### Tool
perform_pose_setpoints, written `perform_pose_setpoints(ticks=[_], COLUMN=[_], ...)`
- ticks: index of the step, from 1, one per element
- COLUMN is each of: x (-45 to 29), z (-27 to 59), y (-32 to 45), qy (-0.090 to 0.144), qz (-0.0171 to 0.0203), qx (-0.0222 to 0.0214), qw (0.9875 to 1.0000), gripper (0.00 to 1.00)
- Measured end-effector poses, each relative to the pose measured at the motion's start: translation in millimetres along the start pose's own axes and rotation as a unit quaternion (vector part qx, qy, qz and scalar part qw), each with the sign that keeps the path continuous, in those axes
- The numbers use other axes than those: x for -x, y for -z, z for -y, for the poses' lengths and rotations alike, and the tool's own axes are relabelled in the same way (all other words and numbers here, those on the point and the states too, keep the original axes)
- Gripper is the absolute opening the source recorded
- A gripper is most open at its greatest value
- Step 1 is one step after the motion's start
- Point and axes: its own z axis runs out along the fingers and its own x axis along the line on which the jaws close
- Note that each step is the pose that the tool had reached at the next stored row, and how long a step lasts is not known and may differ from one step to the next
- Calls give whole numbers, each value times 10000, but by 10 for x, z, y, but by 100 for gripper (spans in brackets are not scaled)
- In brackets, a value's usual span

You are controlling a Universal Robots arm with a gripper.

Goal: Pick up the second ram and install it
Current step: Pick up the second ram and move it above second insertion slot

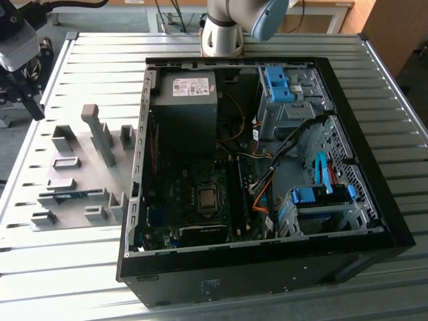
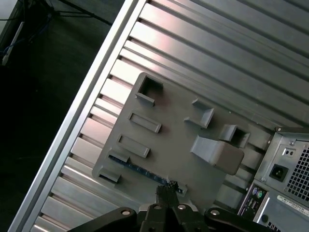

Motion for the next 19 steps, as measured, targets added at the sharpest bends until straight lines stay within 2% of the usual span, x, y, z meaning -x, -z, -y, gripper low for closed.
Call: perform_pose_setpoints(ticks=[19], x=[0], z=[0], y=[-2], qy=[343], qz=[-15], qx=[2], qw=[9994], gripper=[11])
